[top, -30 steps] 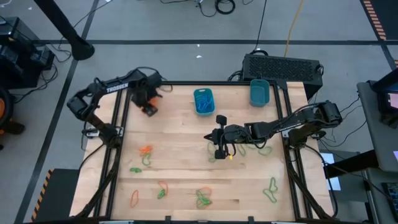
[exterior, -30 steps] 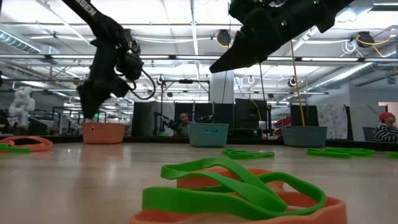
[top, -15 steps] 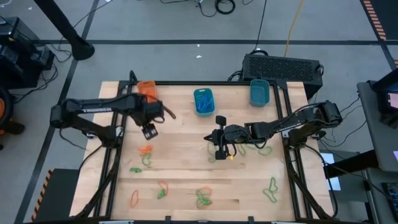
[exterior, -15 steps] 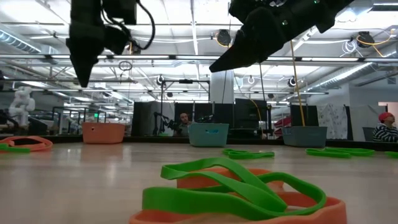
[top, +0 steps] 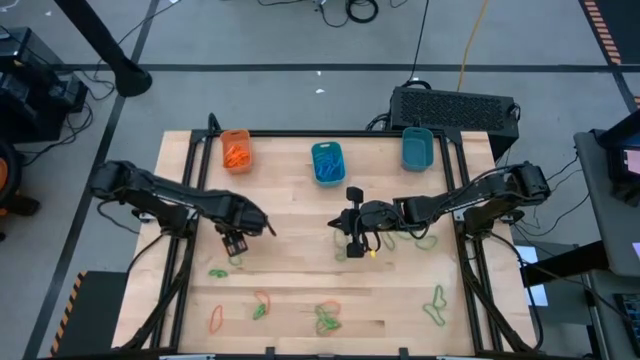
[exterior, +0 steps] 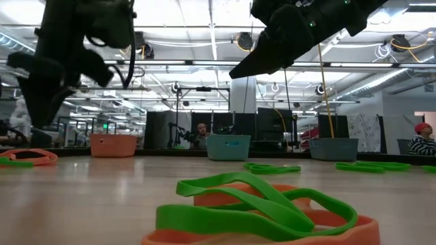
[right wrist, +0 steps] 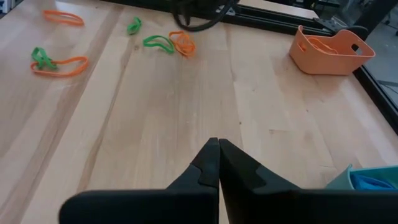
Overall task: Sort rubber bands into baskets
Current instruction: Put the orange rubber band into the orange bin
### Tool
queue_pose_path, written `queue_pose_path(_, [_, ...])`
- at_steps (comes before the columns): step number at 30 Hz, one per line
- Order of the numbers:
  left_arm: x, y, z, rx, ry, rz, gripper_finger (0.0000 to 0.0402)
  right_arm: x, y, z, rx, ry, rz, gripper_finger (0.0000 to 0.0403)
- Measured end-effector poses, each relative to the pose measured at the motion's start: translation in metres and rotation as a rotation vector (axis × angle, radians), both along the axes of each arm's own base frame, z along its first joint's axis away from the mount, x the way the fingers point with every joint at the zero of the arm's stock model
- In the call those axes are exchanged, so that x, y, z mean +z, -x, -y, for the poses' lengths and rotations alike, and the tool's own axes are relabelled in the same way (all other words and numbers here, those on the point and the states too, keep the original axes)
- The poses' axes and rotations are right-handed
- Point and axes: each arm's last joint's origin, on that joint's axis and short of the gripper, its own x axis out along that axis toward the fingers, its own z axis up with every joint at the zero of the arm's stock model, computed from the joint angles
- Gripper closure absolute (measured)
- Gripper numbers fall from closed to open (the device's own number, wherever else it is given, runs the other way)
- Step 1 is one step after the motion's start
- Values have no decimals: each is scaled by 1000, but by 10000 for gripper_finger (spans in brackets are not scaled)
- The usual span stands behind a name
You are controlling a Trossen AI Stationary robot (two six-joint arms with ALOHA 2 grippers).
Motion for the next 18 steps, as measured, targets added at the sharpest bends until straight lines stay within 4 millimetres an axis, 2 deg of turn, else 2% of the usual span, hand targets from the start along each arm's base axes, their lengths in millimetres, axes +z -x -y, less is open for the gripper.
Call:
queue_pose_path(7, [-25, 2, 2, 3, 38, -2, 199, 0, 0, 0, 0, 0, 0, 402])
queue_pose_path(18, [-43, 0, 3, 7, 62, -18, 199, 0, 0, 0, 1, 2, -1, 403])
